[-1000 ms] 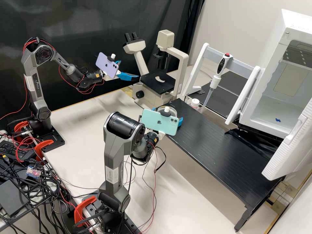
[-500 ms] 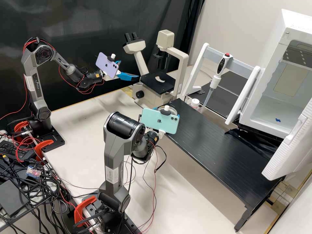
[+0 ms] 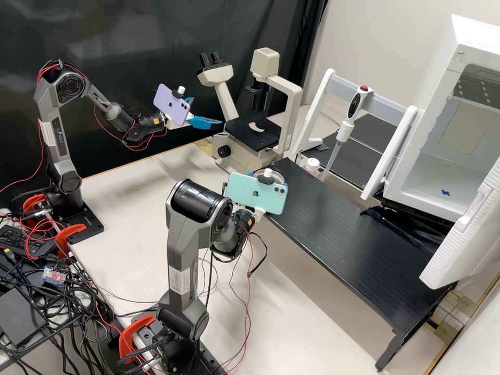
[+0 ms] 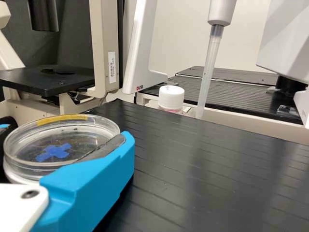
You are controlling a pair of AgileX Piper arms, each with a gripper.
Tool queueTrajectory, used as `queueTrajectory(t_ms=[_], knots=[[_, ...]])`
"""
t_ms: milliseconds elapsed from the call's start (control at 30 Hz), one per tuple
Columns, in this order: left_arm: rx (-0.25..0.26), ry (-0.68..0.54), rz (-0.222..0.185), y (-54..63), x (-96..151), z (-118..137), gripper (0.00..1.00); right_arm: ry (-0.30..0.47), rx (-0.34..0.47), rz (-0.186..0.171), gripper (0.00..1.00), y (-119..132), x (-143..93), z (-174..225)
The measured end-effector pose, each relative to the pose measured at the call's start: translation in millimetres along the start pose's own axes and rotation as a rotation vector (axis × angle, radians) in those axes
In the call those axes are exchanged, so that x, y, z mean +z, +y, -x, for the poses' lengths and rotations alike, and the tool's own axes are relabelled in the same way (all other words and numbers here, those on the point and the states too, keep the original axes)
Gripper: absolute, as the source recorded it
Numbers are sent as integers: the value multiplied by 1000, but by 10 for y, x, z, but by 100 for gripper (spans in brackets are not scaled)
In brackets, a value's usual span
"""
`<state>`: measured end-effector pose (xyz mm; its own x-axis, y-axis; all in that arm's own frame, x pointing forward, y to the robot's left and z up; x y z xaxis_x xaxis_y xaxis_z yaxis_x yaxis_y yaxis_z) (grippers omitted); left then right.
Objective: Move the petri dish to the incubator
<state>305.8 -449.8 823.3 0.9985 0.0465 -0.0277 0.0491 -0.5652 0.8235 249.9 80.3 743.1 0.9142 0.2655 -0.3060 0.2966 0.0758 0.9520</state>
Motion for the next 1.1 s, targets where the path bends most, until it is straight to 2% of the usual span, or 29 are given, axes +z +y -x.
queueTrajectory(t_ms=[167, 267, 467, 633, 733, 900, 1000, 1100], knots=[[0, 0, 0, 0, 0, 0, 100, -5, 4, 14, 0, 60, 24, 19], [0, 0, 0, 0, 0, 0, 100, -45, 41, 22, 0, 188, 96, 121], [0, 0, 0, 0, 0, 0, 100, -126, 170, -6, 0, 516, 304, 321], [0, 0, 0, 0, 0, 0, 100, -191, 296, -60, 0, 774, 502, 472], [0, 0, 0, 0, 0, 0, 100, -217, 335, -40, 0, 974, 656, 523], [0, 0, 0, 0, 0, 0, 100, -275, 436, -59, 0, 1298, 895, 527], [0, 0, 0, 0, 0, 0, 100, -293, 480, -39, 0, 1528, 1011, 457], [0, 0, 0, 0, 0, 0, 100, -317, 521, -35, 0, 1765, 1125, 373]])
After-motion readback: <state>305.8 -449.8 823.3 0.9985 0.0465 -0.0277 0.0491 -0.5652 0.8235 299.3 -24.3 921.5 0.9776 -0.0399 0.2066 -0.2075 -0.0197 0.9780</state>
